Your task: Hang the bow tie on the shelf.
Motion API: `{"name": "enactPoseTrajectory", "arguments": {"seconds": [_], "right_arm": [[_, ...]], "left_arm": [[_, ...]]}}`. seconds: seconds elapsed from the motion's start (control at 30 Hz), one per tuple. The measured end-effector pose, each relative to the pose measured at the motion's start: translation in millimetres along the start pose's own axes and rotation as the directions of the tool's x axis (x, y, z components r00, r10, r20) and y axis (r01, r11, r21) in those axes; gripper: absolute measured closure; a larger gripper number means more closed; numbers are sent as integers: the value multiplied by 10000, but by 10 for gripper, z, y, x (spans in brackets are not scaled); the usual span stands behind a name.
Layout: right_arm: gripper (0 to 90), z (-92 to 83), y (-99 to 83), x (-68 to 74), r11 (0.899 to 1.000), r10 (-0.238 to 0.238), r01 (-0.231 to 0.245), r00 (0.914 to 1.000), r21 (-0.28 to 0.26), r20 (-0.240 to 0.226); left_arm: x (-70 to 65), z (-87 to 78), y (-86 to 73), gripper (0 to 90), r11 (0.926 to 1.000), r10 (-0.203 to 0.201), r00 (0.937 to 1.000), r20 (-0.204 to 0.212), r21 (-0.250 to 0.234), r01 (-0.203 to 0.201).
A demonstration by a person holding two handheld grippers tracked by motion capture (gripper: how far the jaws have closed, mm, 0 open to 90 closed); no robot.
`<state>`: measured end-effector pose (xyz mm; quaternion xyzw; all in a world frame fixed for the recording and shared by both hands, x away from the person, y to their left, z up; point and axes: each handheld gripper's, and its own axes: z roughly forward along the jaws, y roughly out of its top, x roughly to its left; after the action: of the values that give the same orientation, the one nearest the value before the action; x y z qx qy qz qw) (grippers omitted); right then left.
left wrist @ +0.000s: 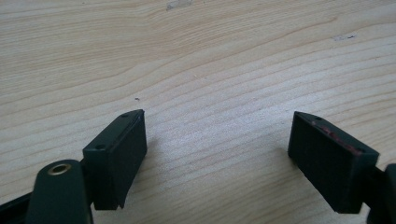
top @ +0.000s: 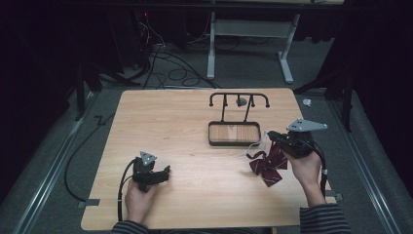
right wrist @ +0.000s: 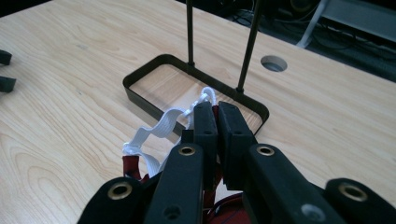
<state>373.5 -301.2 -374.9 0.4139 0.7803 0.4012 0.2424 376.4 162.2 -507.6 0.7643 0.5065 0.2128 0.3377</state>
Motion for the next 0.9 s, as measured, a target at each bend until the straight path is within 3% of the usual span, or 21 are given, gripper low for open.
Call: {"name": "enactPoseTrajectory", "arguments": {"seconds": [0.5, 0.9], "right_arm": [[885, -61, 115, 83, 9995, -223, 224, 9997, -227, 29], [886, -59, 233, 134, 9988, -285, 273, 9992, -410, -285]], "left_arm": [[-4, -4, -6, 200, 10000, 87, 9999, 79, -19, -87], [-6, -2, -4, 200, 10000, 95, 9999, 92, -20, -95]]}}
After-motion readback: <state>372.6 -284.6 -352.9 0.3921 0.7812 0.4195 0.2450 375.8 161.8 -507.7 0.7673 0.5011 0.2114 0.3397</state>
